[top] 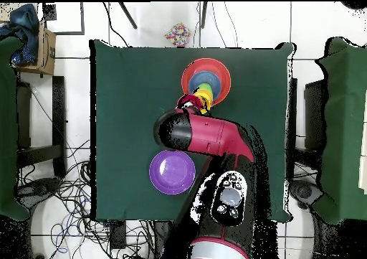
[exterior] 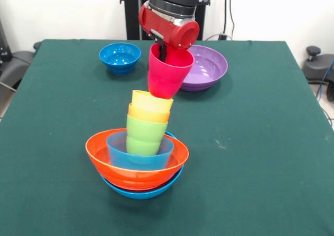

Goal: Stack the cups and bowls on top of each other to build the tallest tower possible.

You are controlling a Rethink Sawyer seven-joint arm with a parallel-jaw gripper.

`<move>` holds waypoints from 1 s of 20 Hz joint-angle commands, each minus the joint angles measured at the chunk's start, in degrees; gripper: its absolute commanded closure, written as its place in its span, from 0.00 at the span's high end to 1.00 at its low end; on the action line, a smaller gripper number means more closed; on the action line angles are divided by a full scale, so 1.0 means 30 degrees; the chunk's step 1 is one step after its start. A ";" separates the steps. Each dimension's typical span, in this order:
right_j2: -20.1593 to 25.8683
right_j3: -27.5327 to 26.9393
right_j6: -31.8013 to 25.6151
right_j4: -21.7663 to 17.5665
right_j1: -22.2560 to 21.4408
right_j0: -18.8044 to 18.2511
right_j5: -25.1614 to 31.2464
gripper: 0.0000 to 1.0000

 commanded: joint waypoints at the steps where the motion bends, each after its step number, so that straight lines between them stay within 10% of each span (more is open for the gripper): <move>1: 0.0707 -0.0304 0.0853 -0.0555 0.1608 0.0769 0.2192 0.00; 12: 0.0557 -0.0752 0.0336 -0.0449 0.1462 0.0761 0.3042 0.00; 20: 0.0267 -0.0652 0.1879 -0.0023 0.1473 0.1154 -0.0061 0.00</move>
